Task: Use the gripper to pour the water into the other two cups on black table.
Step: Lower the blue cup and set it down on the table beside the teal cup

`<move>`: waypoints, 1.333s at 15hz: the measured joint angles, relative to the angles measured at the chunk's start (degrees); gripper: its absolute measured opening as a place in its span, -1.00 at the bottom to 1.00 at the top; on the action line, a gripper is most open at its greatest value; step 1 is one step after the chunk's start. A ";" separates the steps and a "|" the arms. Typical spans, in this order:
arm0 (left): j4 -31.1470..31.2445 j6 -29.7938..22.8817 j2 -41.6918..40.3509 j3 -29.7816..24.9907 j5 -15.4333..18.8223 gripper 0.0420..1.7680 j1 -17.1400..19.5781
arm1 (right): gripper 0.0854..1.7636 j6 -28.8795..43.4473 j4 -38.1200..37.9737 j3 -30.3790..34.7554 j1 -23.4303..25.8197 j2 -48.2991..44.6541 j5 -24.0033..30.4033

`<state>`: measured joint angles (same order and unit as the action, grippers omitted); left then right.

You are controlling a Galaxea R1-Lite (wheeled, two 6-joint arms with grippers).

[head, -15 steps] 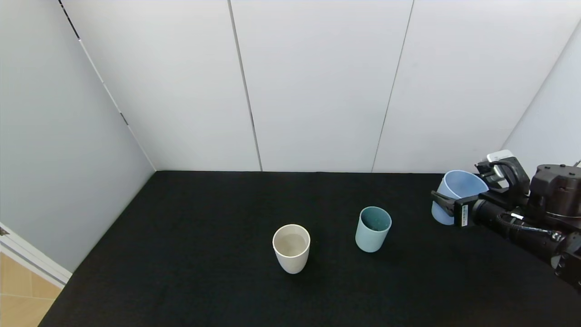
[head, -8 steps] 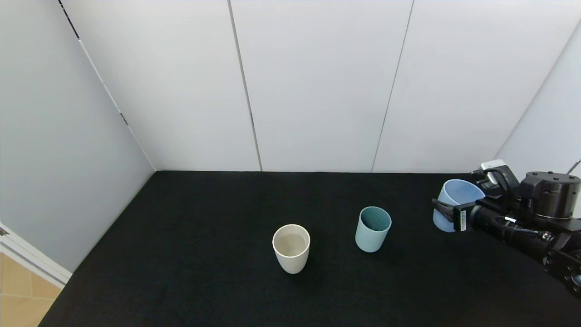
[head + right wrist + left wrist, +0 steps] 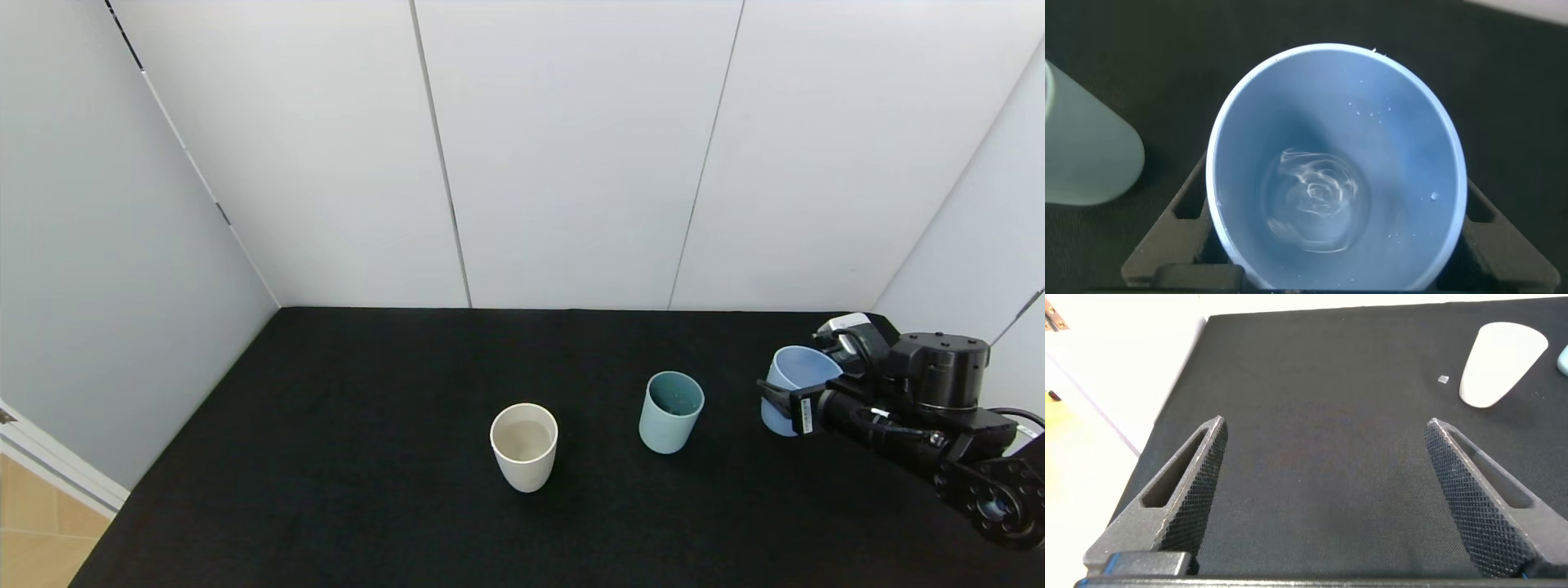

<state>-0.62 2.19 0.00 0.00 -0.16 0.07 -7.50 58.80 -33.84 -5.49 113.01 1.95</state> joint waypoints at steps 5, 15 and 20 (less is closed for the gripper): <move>0.00 0.00 0.00 0.00 0.00 0.94 0.00 | 0.47 0.11 0.02 0.00 -0.46 2.49 0.05; 0.00 0.00 0.00 0.00 0.00 0.94 0.00 | 0.47 0.17 0.10 0.02 -0.90 3.89 -0.09; -0.01 0.00 0.00 0.00 0.00 0.94 0.00 | 0.47 0.26 0.10 0.17 -1.51 4.41 -0.38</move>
<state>-0.63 2.19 0.00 0.00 -0.16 0.07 -7.24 58.89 -33.67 -7.00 117.42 1.57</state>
